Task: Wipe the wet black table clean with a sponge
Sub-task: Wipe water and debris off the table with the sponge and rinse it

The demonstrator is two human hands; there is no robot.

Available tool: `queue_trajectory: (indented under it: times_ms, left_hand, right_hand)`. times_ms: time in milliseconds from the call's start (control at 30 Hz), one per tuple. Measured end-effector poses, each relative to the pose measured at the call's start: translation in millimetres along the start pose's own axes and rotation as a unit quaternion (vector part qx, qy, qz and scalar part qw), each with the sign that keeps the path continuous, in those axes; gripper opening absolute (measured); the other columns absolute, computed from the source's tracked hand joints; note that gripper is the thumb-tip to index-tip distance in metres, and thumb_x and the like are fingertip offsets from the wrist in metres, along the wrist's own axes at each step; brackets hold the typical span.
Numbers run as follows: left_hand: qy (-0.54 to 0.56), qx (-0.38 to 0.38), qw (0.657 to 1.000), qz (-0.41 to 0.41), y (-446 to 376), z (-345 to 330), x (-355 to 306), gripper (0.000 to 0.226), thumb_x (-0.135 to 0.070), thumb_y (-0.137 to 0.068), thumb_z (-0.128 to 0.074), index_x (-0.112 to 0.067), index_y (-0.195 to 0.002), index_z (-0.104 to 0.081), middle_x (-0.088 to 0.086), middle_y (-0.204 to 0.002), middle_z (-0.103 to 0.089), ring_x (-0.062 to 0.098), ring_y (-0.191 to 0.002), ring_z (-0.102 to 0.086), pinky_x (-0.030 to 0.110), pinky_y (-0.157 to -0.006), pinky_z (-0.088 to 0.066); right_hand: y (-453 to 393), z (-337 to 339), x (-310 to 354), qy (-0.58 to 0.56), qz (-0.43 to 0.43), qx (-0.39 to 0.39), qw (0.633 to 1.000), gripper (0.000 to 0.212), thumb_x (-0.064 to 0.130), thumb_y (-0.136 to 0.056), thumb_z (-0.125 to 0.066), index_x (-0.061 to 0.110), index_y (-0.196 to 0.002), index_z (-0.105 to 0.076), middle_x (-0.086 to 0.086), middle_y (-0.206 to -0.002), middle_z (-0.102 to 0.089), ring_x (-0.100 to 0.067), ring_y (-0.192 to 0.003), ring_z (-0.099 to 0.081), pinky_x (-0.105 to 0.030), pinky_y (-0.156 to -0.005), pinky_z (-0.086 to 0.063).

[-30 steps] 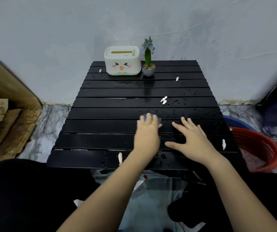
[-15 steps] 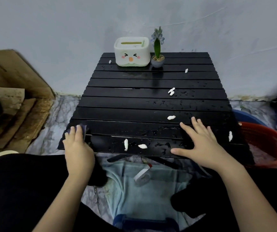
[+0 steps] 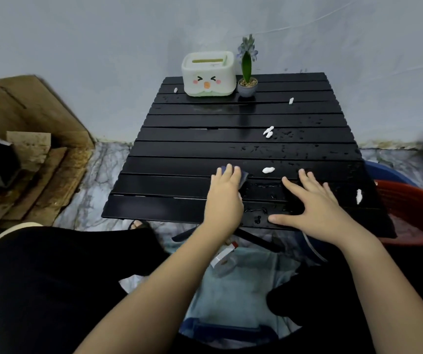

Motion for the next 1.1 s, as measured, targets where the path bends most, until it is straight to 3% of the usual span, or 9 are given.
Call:
queue_trajectory:
  times_ms: [133, 367, 467, 567, 667, 800, 900, 1000, 1100]
  left_hand:
    - [0.130, -0.004, 0.991, 0.024, -20.9, 31.4, 29.4, 0.061, 0.013, -0.086, -0.039, -0.008, -0.143, -0.044, 0.012, -0.150, -0.041, 0.026, -0.145, -0.027, 0.023, -0.117, -0.016]
    - [-0.043, -0.073, 0.990, 0.110, 45.5, 66.2, 116.8, 0.066, 0.016, -0.082, -0.041, -0.002, -0.146, -0.035, 0.021, -0.153, -0.032, 0.042, -0.143, -0.025, 0.049, -0.118, -0.020]
    - [-0.068, -0.103, 0.984, 0.127, 69.4, 46.1, 102.8, 0.067, 0.017, -0.080, -0.044, 0.003, -0.145, -0.034, 0.027, -0.150, -0.033, 0.047, -0.139, -0.028, 0.052, -0.116, -0.022]
    - [-0.064, -0.099, 0.989, 0.092, 64.7, 21.4, 57.0, 0.070, 0.017, -0.077, -0.044, 0.004, -0.144, -0.033, 0.027, -0.150, -0.032, 0.046, -0.140, -0.027, 0.050, -0.118, -0.021]
    - [-0.034, -0.065, 0.996, 0.053, 55.4, -1.2, 8.7, 0.074, 0.019, -0.075, -0.043, 0.002, -0.146, -0.031, 0.025, -0.154, -0.028, 0.043, -0.144, -0.021, 0.047, -0.120, -0.015]
    - [0.007, 0.011, 1.000, -0.023, 26.8, -16.4, -32.6, 0.071, 0.012, -0.087, -0.039, -0.006, -0.152, -0.018, 0.014, -0.161, -0.012, 0.031, -0.149, -0.005, 0.039, -0.123, -0.005]
    - [0.053, 0.055, 0.995, -0.056, -2.1, -17.4, -41.8, 0.067, 0.011, -0.089, -0.040, -0.007, -0.152, -0.021, 0.011, -0.160, -0.017, 0.028, -0.149, -0.009, 0.037, -0.122, -0.007]
    - [0.123, 0.005, 0.992, -0.020, -21.8, -2.3, -27.8, 0.063, 0.012, -0.087, -0.040, -0.006, -0.147, -0.034, 0.012, -0.155, -0.031, 0.026, -0.147, -0.022, 0.039, -0.121, -0.016]
    - [0.090, -0.080, 0.992, 0.046, -29.7, 18.6, 16.3, 0.060, 0.011, -0.088, -0.039, -0.006, -0.145, -0.040, 0.013, -0.153, -0.036, 0.030, -0.145, -0.026, 0.042, -0.120, -0.020]
  right_hand:
    - [4.7, 4.0, -2.0, -0.027, 0.011, -0.014, 0.999, 0.117, 0.086, -0.054, -0.053, 0.035, -0.155, -0.021, 0.000, -0.165, 0.005, -0.011, -0.150, 0.013, -0.038, -0.122, 0.008]
    - [10.3, 3.6, -5.5, 0.006, 0.009, -0.021, 1.000, 0.123, 0.088, -0.054, -0.055, 0.032, -0.156, -0.016, 0.001, -0.165, 0.005, -0.011, -0.151, 0.011, -0.038, -0.122, 0.006]
    - [10.0, 4.3, -5.1, 0.012, 0.011, -0.026, 1.000, 0.125, 0.091, -0.051, -0.051, 0.033, -0.156, -0.016, 0.001, -0.165, 0.004, -0.011, -0.151, 0.010, -0.038, -0.122, 0.005]
    - [9.2, 4.3, -4.8, 0.019, 0.010, -0.022, 1.000, 0.124, 0.091, -0.052, -0.051, 0.033, -0.156, -0.015, 0.002, -0.165, 0.005, -0.011, -0.151, 0.010, -0.038, -0.122, 0.005]
    - [7.3, 4.5, -4.6, 0.027, 0.006, -0.019, 0.999, 0.124, 0.091, -0.054, -0.054, 0.034, -0.156, -0.015, 0.002, -0.165, 0.005, -0.011, -0.151, 0.010, -0.038, -0.122, 0.004]
    - [6.1, 4.3, -6.1, 0.028, 0.008, -0.030, 0.999, 0.122, 0.089, -0.056, -0.058, 0.032, -0.156, -0.016, 0.001, -0.165, 0.004, -0.011, -0.151, 0.009, -0.038, -0.122, 0.003]
    - [8.9, 5.3, -5.9, 0.019, 0.016, -0.040, 0.999, 0.122, 0.089, -0.055, -0.057, 0.032, -0.156, -0.018, 0.001, -0.165, 0.003, -0.010, -0.151, 0.007, -0.038, -0.123, 0.002]
    - [18.1, 12.1, -8.4, 0.001, 0.022, -0.078, 0.997, 0.119, 0.086, -0.058, -0.060, 0.030, -0.155, -0.022, 0.004, -0.165, -0.003, -0.008, -0.151, 0.004, -0.037, -0.123, 0.000]
    - [31.8, 25.7, -21.9, 0.021, -0.005, -0.146, 0.989, 0.125, 0.092, -0.056, -0.054, 0.027, -0.157, -0.017, 0.004, -0.166, -0.001, -0.009, -0.151, 0.007, -0.038, -0.123, 0.002]
Point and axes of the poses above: each hand's wrist, its own y-axis away from the middle knuckle, its own z-axis out of the back of the hand, x = y × z, the point moved 5 cm from there along -y, towards the middle knuckle
